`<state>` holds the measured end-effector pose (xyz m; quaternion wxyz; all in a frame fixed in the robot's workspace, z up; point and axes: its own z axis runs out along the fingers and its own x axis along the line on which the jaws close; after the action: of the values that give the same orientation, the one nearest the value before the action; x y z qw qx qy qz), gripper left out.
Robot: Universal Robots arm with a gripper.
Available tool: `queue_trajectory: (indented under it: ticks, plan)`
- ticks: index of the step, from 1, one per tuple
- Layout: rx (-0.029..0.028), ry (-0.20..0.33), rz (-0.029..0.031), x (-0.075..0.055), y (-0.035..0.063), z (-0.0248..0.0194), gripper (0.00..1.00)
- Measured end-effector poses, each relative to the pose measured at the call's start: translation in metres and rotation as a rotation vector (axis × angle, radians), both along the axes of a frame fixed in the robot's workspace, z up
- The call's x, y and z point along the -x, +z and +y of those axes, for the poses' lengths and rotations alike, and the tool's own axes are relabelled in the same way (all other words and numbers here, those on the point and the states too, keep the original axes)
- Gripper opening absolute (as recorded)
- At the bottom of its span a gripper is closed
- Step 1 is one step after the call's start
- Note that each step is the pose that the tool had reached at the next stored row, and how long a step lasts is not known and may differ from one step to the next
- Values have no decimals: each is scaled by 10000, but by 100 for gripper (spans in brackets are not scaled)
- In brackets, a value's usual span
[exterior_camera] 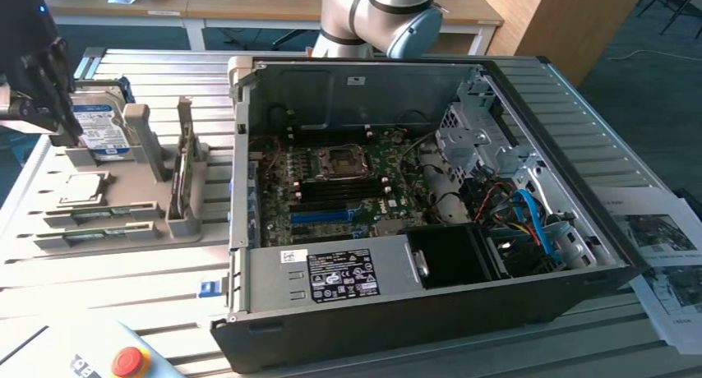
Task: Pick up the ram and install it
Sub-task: 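Pick up the ram and move it above insertion slot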
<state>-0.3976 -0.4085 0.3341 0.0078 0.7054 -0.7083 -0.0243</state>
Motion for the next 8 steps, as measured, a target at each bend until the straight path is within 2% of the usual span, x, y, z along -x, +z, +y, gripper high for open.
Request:
queue_trajectory:
  ticks: [8]
  plan:
    - [1, 0, 1, 1, -140, -39, 24]
